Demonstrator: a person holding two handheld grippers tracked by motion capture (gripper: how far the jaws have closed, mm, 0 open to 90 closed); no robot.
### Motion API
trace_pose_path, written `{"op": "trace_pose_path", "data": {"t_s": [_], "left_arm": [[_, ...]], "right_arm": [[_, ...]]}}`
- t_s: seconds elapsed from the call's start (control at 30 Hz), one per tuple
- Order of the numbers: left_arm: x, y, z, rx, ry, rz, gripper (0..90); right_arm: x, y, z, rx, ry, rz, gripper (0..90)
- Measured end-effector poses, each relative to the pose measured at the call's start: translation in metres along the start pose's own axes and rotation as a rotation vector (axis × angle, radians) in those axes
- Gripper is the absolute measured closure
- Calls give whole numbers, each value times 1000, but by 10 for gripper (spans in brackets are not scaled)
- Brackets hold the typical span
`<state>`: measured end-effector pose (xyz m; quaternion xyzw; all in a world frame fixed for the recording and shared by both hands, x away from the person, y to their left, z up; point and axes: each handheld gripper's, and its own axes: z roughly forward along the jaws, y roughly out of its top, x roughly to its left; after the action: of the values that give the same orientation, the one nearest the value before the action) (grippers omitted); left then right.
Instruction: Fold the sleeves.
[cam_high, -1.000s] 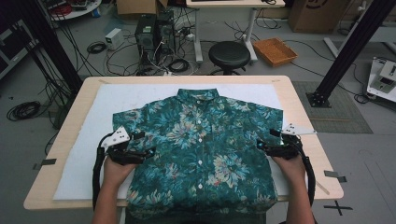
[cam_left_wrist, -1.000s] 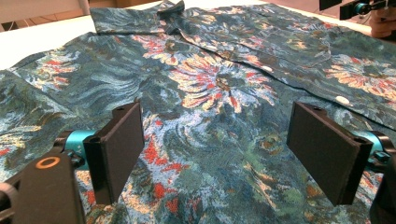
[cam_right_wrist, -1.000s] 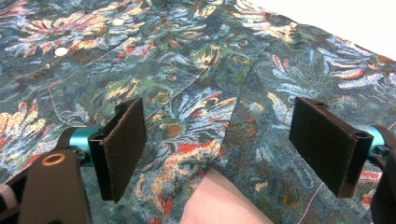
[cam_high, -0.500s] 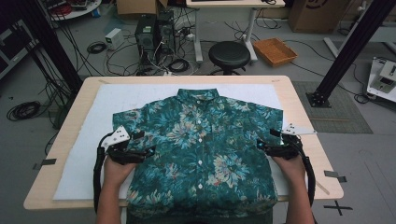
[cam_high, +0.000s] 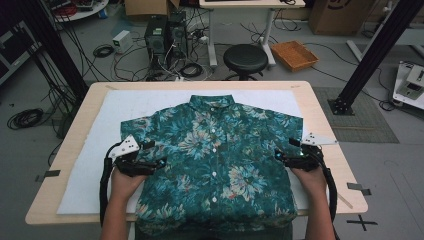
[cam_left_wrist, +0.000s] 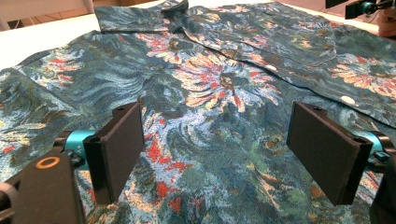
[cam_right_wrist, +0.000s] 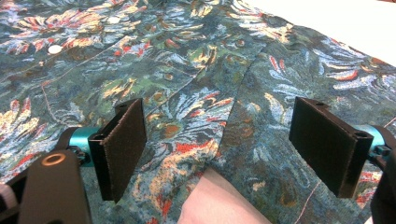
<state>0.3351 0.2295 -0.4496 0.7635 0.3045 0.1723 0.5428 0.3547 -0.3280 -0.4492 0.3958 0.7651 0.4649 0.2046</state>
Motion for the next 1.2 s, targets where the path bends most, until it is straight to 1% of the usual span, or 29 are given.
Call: {"op": "trace_pose_path", "data": {"t_s": [0.1,0.2,0.33,0.43,0.5,0.6,0.63,0.67,0.73,0.8,0.9,0.93,1.0,1.13,1.2], "left_arm": [[0,0,0,0,1,-1,192],[1,0,-1,-4,-1,-12,192],[0,0,0,-4,2,-3,192],[0,0,0,-5,1,-4,192],[0,0,0,-5,1,-9,192],[1,0,-1,-4,-1,-10,192],[1,0,-1,-4,0,-9,192],[1,0,-1,-5,0,-11,192],[1,0,0,-6,0,-11,192],[1,0,-1,-6,0,-11,192],[1,0,-1,-4,1,-11,192],[1,0,-1,-6,1,-11,192],[1,0,-1,-6,0,-12,192],[1,0,-1,-4,1,-9,192],[1,0,-1,-3,1,-9,192]], "right_arm": [[0,0,0,0,-2,0,194],[0,0,0,3,-4,2,194],[-1,0,0,2,-7,5,194],[-1,0,1,3,-6,11,194],[-2,1,2,14,-7,24,194],[-3,2,2,27,-2,24,194],[-3,3,3,39,-2,24,194],[-6,8,1,45,-10,19,194],[-8,14,-3,41,-23,25,194],[-13,20,-7,39,-47,31,194],[-21,26,-10,46,-71,56,196],[-25,27,-10,46,-74,64,196],[-30,30,-9,62,-83,75,196],[-41,37,-5,83,-101,85,196],[-48,39,-2,103,-104,100,196]]}}
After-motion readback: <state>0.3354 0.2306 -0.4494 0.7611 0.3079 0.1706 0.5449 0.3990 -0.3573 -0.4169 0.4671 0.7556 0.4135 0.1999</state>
